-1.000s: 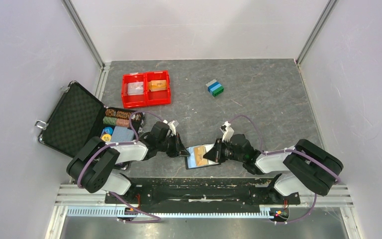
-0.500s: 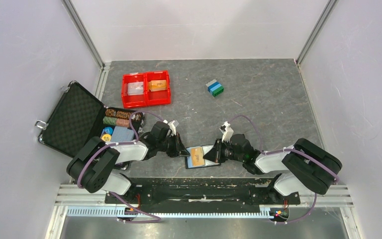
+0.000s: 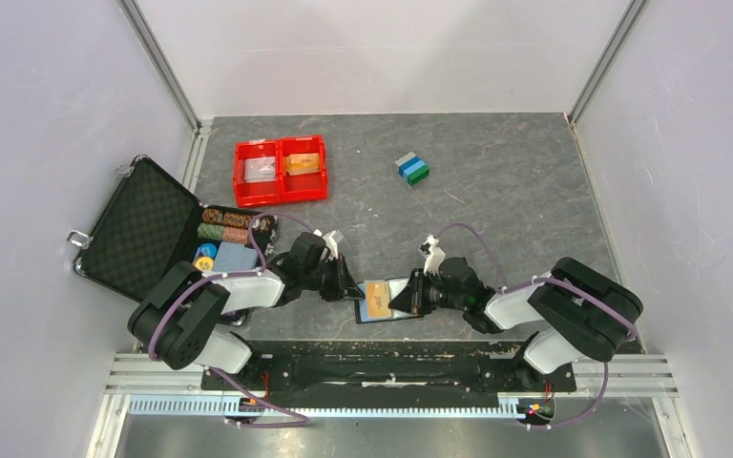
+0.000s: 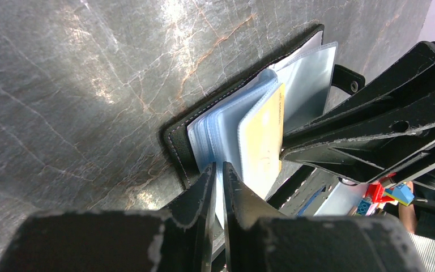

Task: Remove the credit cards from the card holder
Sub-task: Remove the credit card from the card holder.

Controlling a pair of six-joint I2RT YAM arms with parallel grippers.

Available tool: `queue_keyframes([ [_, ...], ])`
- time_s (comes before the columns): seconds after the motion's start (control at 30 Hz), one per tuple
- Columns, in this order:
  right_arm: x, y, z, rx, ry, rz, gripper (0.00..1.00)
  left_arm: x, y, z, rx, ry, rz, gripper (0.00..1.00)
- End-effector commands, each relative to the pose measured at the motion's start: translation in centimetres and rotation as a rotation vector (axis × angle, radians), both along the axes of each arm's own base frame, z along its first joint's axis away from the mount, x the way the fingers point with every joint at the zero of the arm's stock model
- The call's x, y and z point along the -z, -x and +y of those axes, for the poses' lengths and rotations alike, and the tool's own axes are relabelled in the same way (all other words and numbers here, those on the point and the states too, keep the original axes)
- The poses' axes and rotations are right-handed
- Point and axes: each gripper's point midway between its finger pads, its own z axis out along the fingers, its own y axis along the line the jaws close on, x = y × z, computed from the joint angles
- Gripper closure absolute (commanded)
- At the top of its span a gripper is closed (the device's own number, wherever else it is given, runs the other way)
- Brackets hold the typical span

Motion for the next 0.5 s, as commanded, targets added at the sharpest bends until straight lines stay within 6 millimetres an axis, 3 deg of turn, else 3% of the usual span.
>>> queue_keyframes([
  [0.0, -2.08, -0.59, 1.36, -0.021, -0.091, -0.041, 0.84, 2.21, 0.95, 1.45, -0.026, -0.097, 0.058, 0.83],
  [0.2, -2.12, -0.44, 1.48, -0.023, -0.109, -0.034, 0.81, 2.34, 0.96, 1.46, -0.026, -0.099, 0.061, 0.83],
  [0.37, -2.08, -0.43, 1.27, -0.011, -0.111, -0.033, 1.00, 2.49, 0.98, 1.59, -0.028, -0.105, 0.062, 0.83],
  [0.47, -2.20, -0.52, 0.79, 0.006, -0.110, -0.041, 1.00, 2.76, 1.03, 1.69, -0.028, -0.114, 0.066, 0.83],
])
